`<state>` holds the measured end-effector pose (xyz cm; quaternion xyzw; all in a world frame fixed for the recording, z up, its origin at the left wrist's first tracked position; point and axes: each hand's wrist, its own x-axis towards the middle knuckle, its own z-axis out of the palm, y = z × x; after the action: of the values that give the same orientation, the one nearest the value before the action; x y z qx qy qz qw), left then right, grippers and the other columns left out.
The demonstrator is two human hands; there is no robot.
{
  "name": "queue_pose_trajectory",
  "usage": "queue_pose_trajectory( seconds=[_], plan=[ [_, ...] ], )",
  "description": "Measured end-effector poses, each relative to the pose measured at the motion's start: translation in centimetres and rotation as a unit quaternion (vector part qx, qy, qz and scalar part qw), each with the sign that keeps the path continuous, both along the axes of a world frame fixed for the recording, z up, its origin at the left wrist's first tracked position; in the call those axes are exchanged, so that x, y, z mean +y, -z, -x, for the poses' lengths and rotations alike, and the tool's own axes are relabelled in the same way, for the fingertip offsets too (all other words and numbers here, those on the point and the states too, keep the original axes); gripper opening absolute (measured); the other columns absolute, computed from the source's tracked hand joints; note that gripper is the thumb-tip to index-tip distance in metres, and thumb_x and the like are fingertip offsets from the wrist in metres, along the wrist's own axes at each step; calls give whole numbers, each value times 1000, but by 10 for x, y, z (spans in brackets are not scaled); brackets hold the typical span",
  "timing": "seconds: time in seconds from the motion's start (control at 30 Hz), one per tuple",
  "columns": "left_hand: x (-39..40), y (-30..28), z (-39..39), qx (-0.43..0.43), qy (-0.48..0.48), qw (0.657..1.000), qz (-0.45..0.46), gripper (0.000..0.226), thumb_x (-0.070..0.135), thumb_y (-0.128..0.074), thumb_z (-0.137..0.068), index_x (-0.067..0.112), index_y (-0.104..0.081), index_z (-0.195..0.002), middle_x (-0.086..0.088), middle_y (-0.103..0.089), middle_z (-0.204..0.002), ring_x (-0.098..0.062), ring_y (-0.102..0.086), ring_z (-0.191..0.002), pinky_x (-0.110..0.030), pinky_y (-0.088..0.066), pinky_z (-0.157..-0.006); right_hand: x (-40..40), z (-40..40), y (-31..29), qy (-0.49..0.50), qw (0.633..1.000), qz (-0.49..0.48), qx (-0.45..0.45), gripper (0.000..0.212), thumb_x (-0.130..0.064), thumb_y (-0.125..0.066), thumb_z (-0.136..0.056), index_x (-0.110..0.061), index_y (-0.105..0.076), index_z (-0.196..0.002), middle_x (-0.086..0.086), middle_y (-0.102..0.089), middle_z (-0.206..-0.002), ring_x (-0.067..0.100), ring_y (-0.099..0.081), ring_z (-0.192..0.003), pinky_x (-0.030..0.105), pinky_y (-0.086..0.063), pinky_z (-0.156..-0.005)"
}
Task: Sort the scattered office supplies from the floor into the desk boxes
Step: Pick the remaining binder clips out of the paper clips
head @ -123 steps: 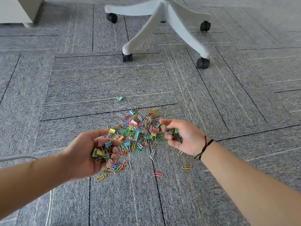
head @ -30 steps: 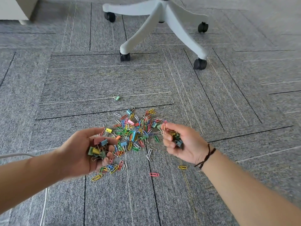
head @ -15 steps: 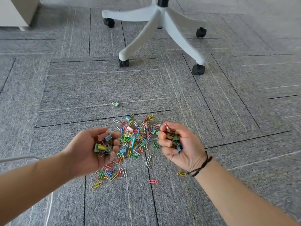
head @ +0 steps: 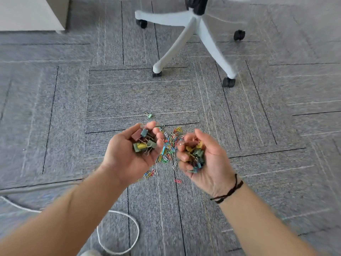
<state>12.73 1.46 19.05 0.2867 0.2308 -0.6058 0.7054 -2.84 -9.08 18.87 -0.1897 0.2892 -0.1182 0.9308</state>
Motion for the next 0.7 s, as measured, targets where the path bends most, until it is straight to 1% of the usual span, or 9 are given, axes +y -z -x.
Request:
queue_pose_trajectory(
  seconds=[0.07, 0.1, 0.17, 0.27, 0.33, 0.43, 0.5, 0.6, 0.7],
  plan=[
    [9, -46, 4, 7, -13, 1000, 4, 35, 27, -44, -97, 6, -70, -87, -6, -63, -86, -19, -64, -74, -28, -60, -67, 12, -7, -46, 25, 999, -40, 25, 33, -40, -56, -95, -10, -60, -83, 14, -60, -80, 19, -58, -61, 26, -48, -45],
    [14, -71, 6, 7, -17, 1000, 2, 36, 28, -44, -98, 7, -70, -87, -5, -63, -86, -18, -65, -74, -29, -60, -68, 19, -10, -71, 42, 996, -61, 47, 32, -40, -59, -92, -11, -60, -80, 14, -60, -79, 20, -59, -62, 27, -51, -47],
    [24, -125, 10, 11, -29, 1000, -8, 37, 30, -44, -99, 8, -71, -86, -6, -64, -85, -18, -65, -74, -29, -61, -70, 30, -17, -125, 73, 988, -104, 88, 26, -33, -65, -86, -11, -60, -74, 12, -60, -81, 22, -62, -65, 30, -58, -51],
    [35, -217, 12, 23, -60, 998, -23, 39, 30, -46, -99, 7, -73, -84, -7, -65, -86, -21, -67, -72, -33, -62, -69, 44, -25, -214, 97, 977, -156, 108, 20, -24, -67, -83, -11, -58, -72, 11, -62, -81, 24, -67, -68, 37, -62, -58],
    [41, -280, 10, 29, -93, 995, -31, 41, 30, -45, -100, 6, -73, -83, -8, -65, -87, -22, -67, -72, -33, -61, -67, 55, -27, -279, 101, 974, -167, 117, 21, -23, -66, -85, -10, -56, -71, 13, -65, -83, 26, -70, -71, 41, -63, -62],
    [49, -381, 6, 21, -130, 991, -39, 38, 30, -47, -99, 5, -73, -85, -8, -65, -87, -22, -66, -72, -32, -60, -68, 69, -27, -380, 71, 977, -163, 114, 22, -24, -65, -87, -11, -55, -72, 15, -68, -87, 29, -72, -77, 44, -63, -69],
    [57, -444, 6, 17, -153, 987, -37, 35, 30, -50, -97, 6, -72, -83, -8, -65, -86, -22, -65, -72, -32, -59, -67, 76, -26, -442, 58, 977, -162, 130, 22, -24, -62, -92, -10, -57, -75, 16, -69, -88, 30, -73, -78, 44, -63, -68],
    [72, -527, 10, 2, -188, 981, -43, 31, 30, -55, -93, 8, -65, -73, -7, -62, -81, -21, -61, -69, -32, -56, -66, 81, -28, -521, 65, 971, -167, 158, 21, -24, -57, -98, -8, -59, -85, 18, -70, -88, 32, -72, -80, 46, -63, -69],
    [85, -597, 10, 9, -245, 969, -37, 30, 27, -56, -93, 8, -64, -71, -7, -61, -81, -21, -60, -67, -33, -53, -68, 82, -43, -590, 85, 968, -168, 166, 22, -24, -54, -101, -6, -59, -89, 19, -68, -85, 34, -71, -78, 50, -62, -72]
  ],
)
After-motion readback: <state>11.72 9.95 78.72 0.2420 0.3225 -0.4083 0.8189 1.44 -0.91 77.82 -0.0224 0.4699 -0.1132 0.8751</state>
